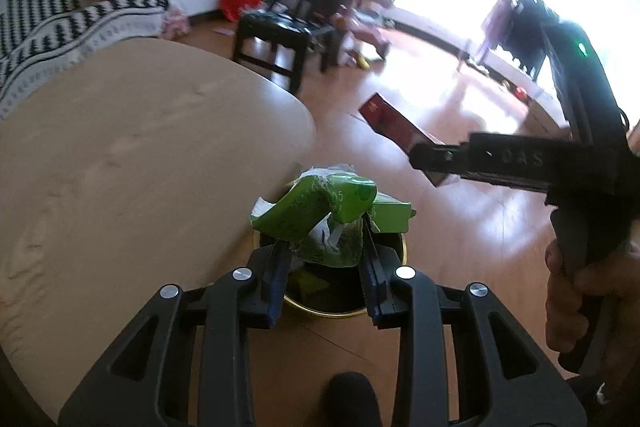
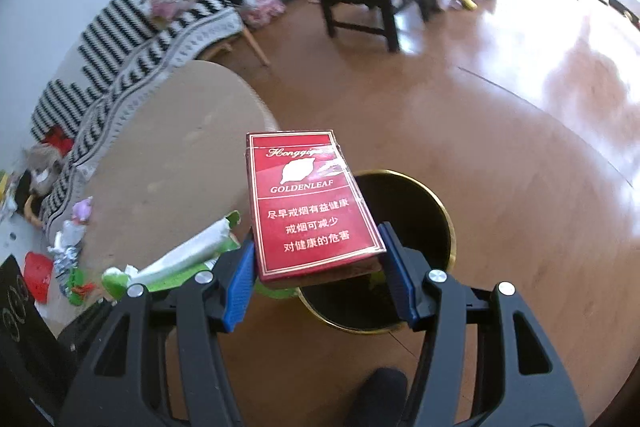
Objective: Collect trash
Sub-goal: 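Carry wrapper and box over the bin and open both tools to drop them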
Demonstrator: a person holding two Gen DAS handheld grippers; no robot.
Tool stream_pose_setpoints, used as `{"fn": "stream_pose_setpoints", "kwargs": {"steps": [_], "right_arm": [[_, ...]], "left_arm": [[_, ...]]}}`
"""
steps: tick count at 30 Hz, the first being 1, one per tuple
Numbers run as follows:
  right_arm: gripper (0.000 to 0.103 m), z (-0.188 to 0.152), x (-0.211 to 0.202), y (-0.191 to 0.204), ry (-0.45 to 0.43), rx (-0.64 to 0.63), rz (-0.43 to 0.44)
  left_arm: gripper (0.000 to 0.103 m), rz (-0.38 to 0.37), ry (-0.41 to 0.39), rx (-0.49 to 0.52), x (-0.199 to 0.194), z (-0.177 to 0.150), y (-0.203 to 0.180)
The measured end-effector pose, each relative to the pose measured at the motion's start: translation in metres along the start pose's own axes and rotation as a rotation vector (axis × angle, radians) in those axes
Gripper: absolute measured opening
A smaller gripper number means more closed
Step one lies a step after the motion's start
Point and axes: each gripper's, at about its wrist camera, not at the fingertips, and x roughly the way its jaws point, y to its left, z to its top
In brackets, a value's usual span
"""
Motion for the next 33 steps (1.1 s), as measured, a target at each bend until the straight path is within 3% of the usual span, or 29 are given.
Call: {"fn": "stream_pose_setpoints", "kwargs": {"steps": [9,21,22,24,30,33], "right_arm": [[0.057,-0.001,0.012,-0.018,0.042,0.040,-0.034],[0.059,0.005,0.019,-0.022,0.045,0.063,-0.043],[0.061,0.005,0.018,-0.022,0.042,0.067,-0.039],[0.076,0.005,0.015,-0.023,0.033,0.070,-0.036],[0.077,0.007,0.010,-0.025,0.013,0.079,-0.032],[0.079,0.010,0.007,-0.023,0.002,0.081,-0.028]], "left_arm": [[0.031,-0.031,0.073,0.004,0.043,-0.002,-0.019],[0.033,-0.014,0.077,0.008,0.056,0.000,-0.025],[0.035,-0.012,0.073,0.007,0.056,0.001,-0.024],[0.052,-0.010,0.066,0.007,0.055,0.000,-0.025],[0.075,-0.020,0.036,0.035,0.049,0.001,-0.032],[0.081,-0.019,0.023,0.045,0.043,0.002,-0.033]]}}
